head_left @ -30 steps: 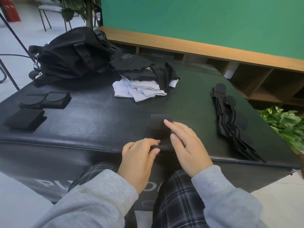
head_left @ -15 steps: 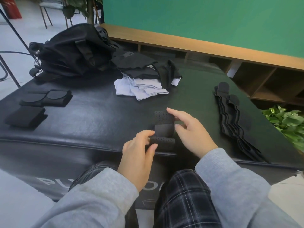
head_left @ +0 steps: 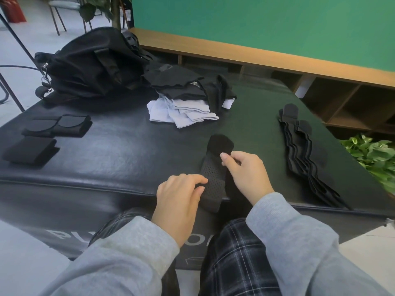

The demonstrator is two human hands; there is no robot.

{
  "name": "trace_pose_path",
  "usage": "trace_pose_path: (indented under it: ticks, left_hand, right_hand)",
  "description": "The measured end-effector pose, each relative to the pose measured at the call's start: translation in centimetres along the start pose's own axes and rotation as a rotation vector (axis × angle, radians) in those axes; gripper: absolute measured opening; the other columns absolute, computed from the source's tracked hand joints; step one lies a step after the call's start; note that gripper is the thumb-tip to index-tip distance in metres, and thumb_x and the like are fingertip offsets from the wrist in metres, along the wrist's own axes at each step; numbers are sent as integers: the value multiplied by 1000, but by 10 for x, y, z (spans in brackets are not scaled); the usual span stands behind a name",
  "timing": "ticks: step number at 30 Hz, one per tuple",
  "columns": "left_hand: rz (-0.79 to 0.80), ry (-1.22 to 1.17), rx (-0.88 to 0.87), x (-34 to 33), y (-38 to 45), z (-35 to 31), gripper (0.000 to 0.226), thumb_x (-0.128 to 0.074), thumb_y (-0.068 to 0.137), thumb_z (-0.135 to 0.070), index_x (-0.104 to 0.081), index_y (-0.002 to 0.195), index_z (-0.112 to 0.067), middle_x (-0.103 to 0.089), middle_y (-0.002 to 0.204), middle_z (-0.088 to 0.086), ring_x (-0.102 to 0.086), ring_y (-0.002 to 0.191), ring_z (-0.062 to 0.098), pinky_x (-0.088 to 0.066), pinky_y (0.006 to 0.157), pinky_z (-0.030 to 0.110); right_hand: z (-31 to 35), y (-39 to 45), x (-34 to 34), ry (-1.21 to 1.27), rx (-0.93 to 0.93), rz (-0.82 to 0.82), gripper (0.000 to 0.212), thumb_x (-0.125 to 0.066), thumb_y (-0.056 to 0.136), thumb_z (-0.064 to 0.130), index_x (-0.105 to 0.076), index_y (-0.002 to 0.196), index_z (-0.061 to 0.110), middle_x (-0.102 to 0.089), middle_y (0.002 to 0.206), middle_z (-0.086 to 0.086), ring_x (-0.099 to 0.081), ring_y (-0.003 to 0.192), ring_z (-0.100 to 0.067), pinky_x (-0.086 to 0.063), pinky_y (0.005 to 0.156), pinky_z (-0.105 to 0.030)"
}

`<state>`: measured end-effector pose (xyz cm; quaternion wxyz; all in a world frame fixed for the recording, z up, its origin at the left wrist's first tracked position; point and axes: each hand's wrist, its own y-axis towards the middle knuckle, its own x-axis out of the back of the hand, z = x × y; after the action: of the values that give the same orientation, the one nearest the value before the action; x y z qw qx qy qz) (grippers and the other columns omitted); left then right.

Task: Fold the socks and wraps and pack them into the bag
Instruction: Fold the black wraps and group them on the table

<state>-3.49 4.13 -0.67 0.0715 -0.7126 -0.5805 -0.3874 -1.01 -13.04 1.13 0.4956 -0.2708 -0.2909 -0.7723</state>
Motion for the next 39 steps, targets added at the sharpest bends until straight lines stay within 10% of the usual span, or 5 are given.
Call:
trace_pose_path:
  ticks: [7,16,25,30,39]
  left_hand:
    - [58,82,-16,-2,-2,5,45,-40,82,-50,-64,111,-27,-57,103,-7,-46,103,12,-22,85,13]
    - [127,271,-145,-9,-3,15,61,-88,52,-34,-62,107,-23,-58,120,-1,-55,111,21,-41,88,43]
    - [-7,113,-144,-9,-5,17,28,-59,72,-30,-62,101,-30,-63,109,-14,-48,113,5,-27,95,32]
    - [-28,72,-121,-2,-4,9,13,-59,81,-41,-57,93,-36,-59,92,-20,-49,98,4,-14,94,14]
    - [23,-17,76,2,-2,-2,43,-52,90,-36,-39,131,-36,-41,87,-22,-37,107,12,-24,97,22]
  right_hand:
    - [0,6,-1,-68,-49,-26,39,-50,94,39,-63,70,11,-57,58,14,-51,59,-7,-37,53,-21]
    - [-4,-1,-5,-60,11,-85,38,-49,95,37,-37,60,27,-40,78,13,-44,67,-4,-26,61,-22]
    - [-7,-6,-2,44,44,-111,44,-51,93,33,-33,58,16,-35,55,6,-32,53,-10,-30,55,-27]
    - [-7,-7,-3,207,17,-74,15,-58,90,31,-60,75,32,-64,69,12,-58,68,-7,-51,71,-31]
    - [-8,-8,-2,153,49,7,12,-61,88,32,-51,81,31,-55,55,17,-46,58,-3,-43,67,-25]
